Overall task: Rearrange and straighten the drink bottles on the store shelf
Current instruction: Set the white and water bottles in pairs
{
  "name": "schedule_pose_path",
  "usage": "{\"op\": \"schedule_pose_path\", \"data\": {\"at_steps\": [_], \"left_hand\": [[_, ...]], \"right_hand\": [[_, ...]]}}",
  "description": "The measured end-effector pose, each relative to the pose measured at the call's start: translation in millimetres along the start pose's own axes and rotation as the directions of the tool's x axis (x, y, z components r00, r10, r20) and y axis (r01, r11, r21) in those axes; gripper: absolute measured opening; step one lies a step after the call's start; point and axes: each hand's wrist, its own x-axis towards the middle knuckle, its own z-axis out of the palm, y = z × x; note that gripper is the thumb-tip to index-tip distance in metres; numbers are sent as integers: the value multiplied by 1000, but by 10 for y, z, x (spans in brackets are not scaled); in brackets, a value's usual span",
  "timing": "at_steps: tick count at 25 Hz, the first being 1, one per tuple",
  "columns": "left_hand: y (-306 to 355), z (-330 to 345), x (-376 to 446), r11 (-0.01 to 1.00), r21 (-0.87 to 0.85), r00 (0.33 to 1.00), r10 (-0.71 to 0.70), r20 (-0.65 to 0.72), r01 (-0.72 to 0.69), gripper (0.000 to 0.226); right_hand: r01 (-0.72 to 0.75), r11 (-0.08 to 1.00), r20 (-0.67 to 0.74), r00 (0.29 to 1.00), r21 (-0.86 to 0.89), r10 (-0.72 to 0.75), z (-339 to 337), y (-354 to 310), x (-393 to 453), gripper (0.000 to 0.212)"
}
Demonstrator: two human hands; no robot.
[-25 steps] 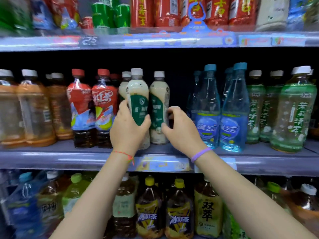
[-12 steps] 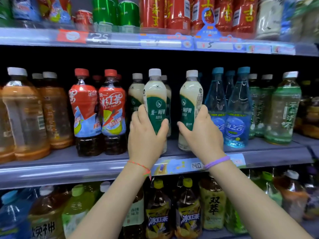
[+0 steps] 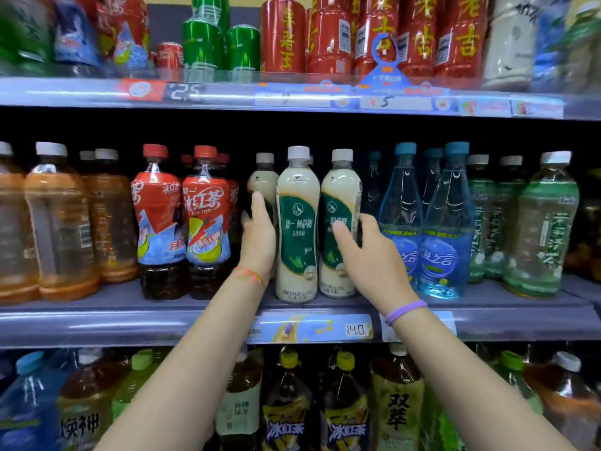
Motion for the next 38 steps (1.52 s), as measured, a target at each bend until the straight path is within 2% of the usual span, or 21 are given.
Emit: {"op": "schedule_pose_path", "data": {"at_steps": [1,2,4,5,6,8,10,11,13,16,18,19,21,23,26,28,31,35,36,38], "left_hand": [[-22,18,59,998,-46,998,-42,42,44,109],[-62,33,91,997,-71,995,-32,89,39,96],[-42,100,-27,989,-144,990,10,143,10,58],[-9,116,-105,985,-172,987,19,162,10,53],[5,125,-151,984,-178,984,33,178,-1,51],[-2,88,-229,991,-94,988,103,119,-92,52],[-46,14,-333,951,56,953,302,34,-303,66],[-68,-13,-403,892,161,904,427,10,-423,70],[-132,-41,-499,697,385,762,647,28,-605,75],[-160,-19,-547,392,632,533,845,40,-669,70],[-160,44,-588,254,639,406,908,100,-726,62],[-165,84,-628,200,605,342,931,127,-771,53],[-220,156,-704,144,502,263,949,174,-853,30],[-284,293,-772,147,423,270,931,247,-894,20],[-421,663,-913,212,408,351,886,304,-888,22],[-524,947,-998,208,409,354,878,322,-889,23],[-682,1615,-1198,234,425,380,875,301,-875,21],[-700,2628,-1507,291,424,416,877,240,-858,27],[-667,2834,-1560,312,456,451,861,234,-833,34],[-604,3148,-1614,355,543,531,822,207,-761,55]], "right_hand": [[17,999,11,1000,31,-18,9,25,4,35],[36,998,24,999,55,-37,34,50,7,37],[73,994,35,996,81,-76,58,93,5,46],[88,993,31,995,82,-91,69,107,8,50],[102,992,24,994,73,-104,81,123,18,52],[145,989,3,989,15,-146,113,156,28,48],[189,981,-21,982,-43,-190,140,176,20,42],[206,977,-28,978,-60,-208,147,170,26,41],[219,971,7,976,-91,-219,162,139,31,43],[287,943,88,957,-166,-276,163,112,16,36],[334,918,55,942,-212,-330,129,123,0,28],[324,920,0,943,-221,-332,96,140,-13,31],[288,935,-143,937,-207,-320,28,209,-52,37],[274,943,-258,913,-187,-316,-93,320,-112,38],[302,935,-389,851,-185,-352,-451,577,-127,34],[322,924,-477,792,-205,-382,-730,803,-120,32],[343,918,-518,759,-198,-395,-1265,1340,-144,28],[367,910,-513,753,-193,-412,-2173,1919,128,17],[338,922,-503,773,-188,-386,-2362,2020,236,13],[242,961,-406,871,-134,-276,-2593,2198,418,27]]}}
